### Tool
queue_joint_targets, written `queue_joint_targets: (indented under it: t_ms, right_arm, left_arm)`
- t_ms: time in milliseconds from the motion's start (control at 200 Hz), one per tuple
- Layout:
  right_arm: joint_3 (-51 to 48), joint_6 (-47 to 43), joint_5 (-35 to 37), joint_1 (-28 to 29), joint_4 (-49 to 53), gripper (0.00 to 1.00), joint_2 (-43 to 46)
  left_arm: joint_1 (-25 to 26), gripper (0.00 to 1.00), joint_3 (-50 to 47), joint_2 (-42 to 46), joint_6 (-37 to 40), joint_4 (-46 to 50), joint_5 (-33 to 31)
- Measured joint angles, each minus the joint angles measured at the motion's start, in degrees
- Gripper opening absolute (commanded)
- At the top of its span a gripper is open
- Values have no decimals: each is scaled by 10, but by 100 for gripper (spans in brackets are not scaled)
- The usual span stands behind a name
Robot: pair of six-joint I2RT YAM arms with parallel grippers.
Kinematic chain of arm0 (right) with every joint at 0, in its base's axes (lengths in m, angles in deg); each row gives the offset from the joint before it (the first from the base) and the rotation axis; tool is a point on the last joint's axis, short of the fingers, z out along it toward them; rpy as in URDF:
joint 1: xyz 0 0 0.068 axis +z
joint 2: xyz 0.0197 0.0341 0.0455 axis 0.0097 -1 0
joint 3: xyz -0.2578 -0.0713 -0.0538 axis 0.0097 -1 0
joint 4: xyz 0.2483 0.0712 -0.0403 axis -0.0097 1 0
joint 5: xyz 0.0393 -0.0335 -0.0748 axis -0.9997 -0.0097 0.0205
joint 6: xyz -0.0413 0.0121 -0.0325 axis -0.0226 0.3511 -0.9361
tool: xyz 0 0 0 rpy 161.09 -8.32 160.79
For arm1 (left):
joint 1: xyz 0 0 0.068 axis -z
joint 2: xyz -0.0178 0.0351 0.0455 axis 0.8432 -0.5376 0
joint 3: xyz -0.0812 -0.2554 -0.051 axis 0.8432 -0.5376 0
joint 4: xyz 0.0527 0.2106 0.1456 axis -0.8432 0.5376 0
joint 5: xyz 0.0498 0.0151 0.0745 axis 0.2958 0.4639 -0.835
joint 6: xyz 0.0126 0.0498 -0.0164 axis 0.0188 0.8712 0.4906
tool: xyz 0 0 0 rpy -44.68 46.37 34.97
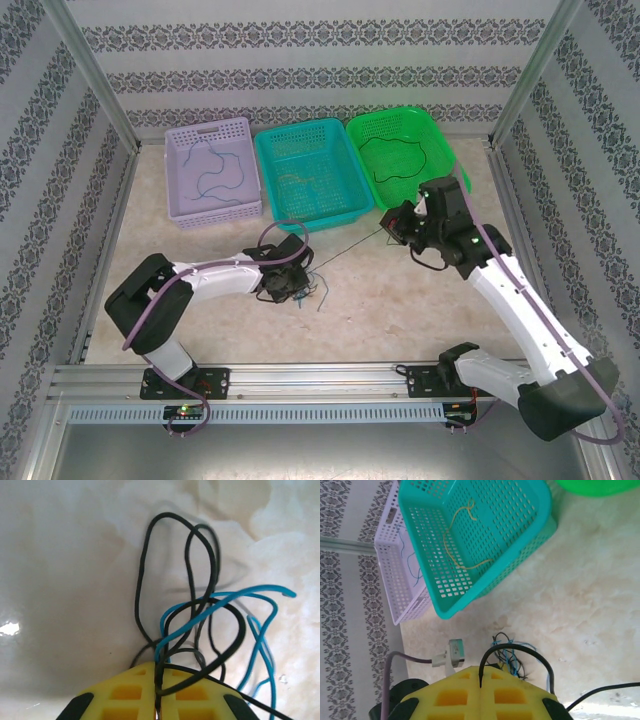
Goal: Untangle the cables
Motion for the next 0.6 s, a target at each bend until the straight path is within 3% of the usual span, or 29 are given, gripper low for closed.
queue_joint_targets:
  t_ms: [55, 150, 220, 500, 600]
  right_arm:
    - [17, -24, 1, -11, 16, 0, 0]
    - [59, -64, 9, -26, 31, 0, 0]
    - [96, -88, 12, -28, 32, 0, -3]
    - [164, -143, 13, -28, 33, 0, -30]
    - [176, -151, 14, -28, 37, 0, -35]
  left_arm:
    - [-1, 9, 0, 9, 4, 10, -9]
    - [-8, 23, -11, 28, 9, 43, -28]
    - [-14, 25, -23, 45, 11, 63, -39]
    - [-36, 0, -55, 103, 13, 97, -53]
    - [-54, 0, -60, 111, 13, 103, -53]
